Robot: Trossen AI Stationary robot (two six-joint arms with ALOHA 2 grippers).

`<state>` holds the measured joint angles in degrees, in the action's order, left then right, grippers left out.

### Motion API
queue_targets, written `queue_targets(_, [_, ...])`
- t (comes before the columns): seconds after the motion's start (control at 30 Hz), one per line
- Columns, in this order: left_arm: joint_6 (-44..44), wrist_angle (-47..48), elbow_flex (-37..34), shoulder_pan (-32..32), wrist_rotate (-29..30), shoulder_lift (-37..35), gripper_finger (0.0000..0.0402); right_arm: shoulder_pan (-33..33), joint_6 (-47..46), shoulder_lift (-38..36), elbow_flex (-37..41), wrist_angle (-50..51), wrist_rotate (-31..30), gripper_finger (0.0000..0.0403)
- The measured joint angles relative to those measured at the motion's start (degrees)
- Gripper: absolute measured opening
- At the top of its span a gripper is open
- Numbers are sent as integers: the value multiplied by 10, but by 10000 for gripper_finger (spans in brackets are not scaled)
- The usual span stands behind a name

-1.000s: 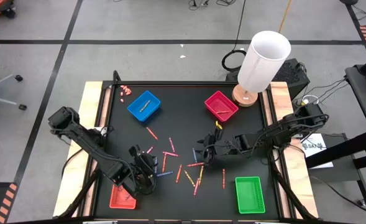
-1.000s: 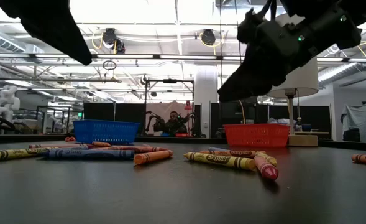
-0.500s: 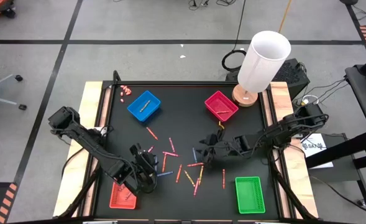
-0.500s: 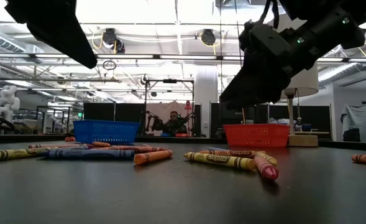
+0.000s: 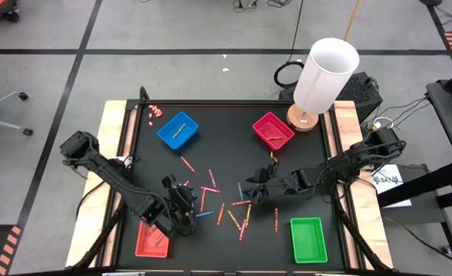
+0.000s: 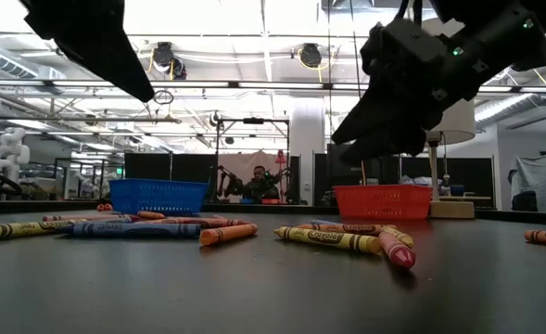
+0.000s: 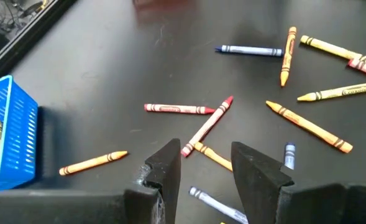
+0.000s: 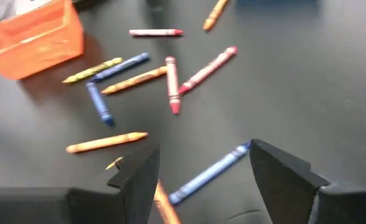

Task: Sort crayons
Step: Put the orange crayon into the red bin

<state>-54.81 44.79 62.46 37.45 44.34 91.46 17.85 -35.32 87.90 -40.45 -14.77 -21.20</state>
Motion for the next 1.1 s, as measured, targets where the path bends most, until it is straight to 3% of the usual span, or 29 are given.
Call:
queue_targets(0.27, [16,-10,0,0,1,0,141,16,119,0,-2,-12,80,235])
queue_targets(0.47, [16,-10,0,0,1,0,141,26,233,0,-2,13,81,231])
queue_targets(0.77, [16,-10,0,0,4,0,141,29,278,23,-2,37,110,190])
queue_targets(1.1, [16,-10,0,0,5,0,141,16,315,104,-2,-46,139,163])
